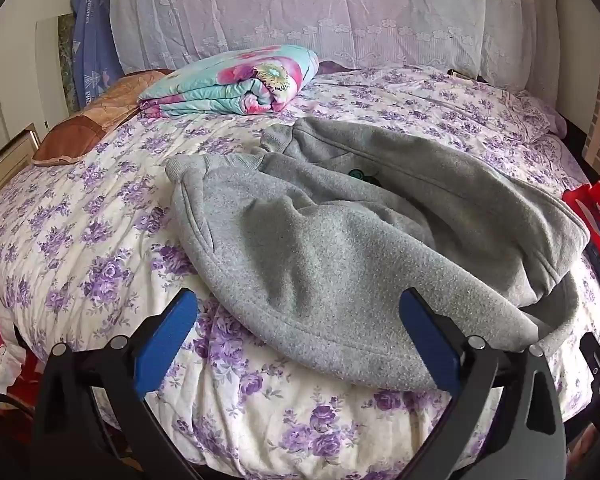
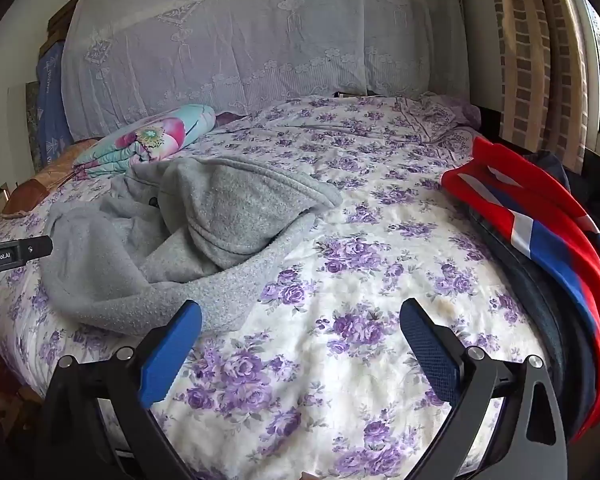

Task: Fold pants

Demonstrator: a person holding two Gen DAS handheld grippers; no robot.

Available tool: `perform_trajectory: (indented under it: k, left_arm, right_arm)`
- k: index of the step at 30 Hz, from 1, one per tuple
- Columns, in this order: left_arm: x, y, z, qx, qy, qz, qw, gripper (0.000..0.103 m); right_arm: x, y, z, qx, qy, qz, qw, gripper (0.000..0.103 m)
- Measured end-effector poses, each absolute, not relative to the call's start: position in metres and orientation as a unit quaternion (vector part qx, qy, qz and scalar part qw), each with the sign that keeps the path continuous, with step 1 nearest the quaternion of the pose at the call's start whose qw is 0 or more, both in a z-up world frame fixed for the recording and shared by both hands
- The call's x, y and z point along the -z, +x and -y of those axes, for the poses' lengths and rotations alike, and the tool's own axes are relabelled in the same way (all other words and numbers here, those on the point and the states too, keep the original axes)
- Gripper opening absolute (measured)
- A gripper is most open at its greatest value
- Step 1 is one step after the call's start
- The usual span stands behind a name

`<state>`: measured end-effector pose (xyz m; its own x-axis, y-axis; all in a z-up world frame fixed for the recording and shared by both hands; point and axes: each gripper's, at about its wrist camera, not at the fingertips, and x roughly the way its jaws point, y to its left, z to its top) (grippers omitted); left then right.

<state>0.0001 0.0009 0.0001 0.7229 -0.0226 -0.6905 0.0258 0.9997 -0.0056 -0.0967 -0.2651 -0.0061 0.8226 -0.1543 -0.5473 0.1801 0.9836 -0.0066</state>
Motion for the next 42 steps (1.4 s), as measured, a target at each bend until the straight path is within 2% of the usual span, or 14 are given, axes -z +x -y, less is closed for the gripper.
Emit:
perform_trajectory:
  k: [42]
  left_arm:
    - [0.004,0.002,-0.004,0.007,0.009,-0.374,0.927,0.098]
  right_arm:
    - [0.004,-0.099,0.263,0.087,0.022,-0.28,0.956,0.1]
